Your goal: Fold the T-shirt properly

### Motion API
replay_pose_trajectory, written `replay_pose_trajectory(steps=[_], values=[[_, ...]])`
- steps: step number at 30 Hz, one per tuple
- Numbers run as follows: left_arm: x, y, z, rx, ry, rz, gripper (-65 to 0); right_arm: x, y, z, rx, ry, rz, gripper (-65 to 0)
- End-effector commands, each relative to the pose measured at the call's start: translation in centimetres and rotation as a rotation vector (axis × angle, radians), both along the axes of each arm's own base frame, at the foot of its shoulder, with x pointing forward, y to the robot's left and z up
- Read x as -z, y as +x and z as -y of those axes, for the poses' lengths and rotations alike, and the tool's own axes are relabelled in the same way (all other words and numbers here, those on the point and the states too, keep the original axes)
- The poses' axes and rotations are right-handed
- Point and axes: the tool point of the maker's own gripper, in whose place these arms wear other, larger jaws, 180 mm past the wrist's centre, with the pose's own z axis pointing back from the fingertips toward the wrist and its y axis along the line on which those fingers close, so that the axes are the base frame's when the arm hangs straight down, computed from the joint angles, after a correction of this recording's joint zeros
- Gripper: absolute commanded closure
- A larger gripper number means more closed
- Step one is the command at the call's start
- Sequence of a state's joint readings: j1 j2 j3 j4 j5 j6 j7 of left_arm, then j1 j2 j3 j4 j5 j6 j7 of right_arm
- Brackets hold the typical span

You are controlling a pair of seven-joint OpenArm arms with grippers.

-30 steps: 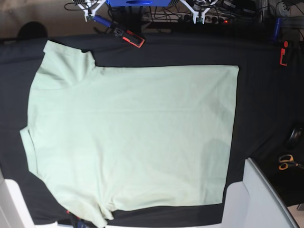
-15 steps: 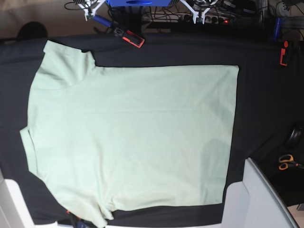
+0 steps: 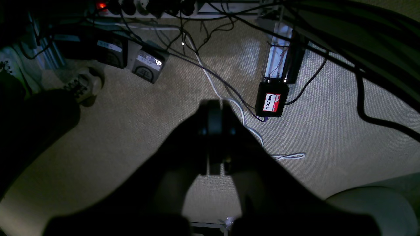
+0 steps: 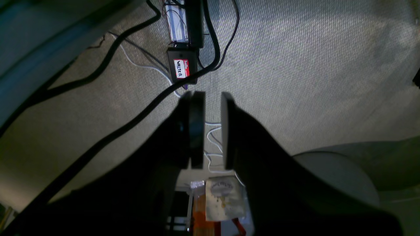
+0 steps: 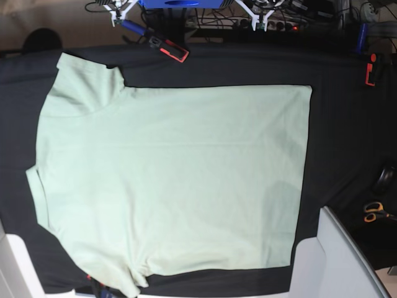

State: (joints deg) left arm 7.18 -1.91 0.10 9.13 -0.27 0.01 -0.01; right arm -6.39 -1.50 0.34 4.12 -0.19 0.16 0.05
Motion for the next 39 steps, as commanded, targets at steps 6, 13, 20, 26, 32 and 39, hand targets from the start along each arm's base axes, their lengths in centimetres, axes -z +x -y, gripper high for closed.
replay_pose_trajectory(steps=[6,13,20,26,32,39], values=[[0.0,-0.5,-0.2,-0.001,0.007,-0.003,0.0,0.0,-0.4,-0.3,0.004,0.009,-0.007,-9.0],[-0.1,-1.2,-0.1,0.015,0.006,-0.012,0.0,-0.1,-1.4,-0.4,-0.002,0.010,-0.023,-9.0],[-2.3,-1.9,-3.6,0.049,0.072,0.098,0.0,-0.9,-4.0,0.1,0.007,0.000,0.010,-0.3],[-5.1,-2.5,-5.5,0.097,0.109,0.177,0.0,-3.0,-4.8,0.8,0.007,-0.019,0.052,-0.1],[-7.2,-2.7,-6.5,0.144,0.127,0.221,0.0,-7.3,-3.8,1.8,0.007,-0.047,0.188,-0.1],[-10.6,-1.9,-7.6,0.202,0.150,0.301,0.0,-10.9,-3.9,2.4,0.004,-0.060,0.208,-0.1]])
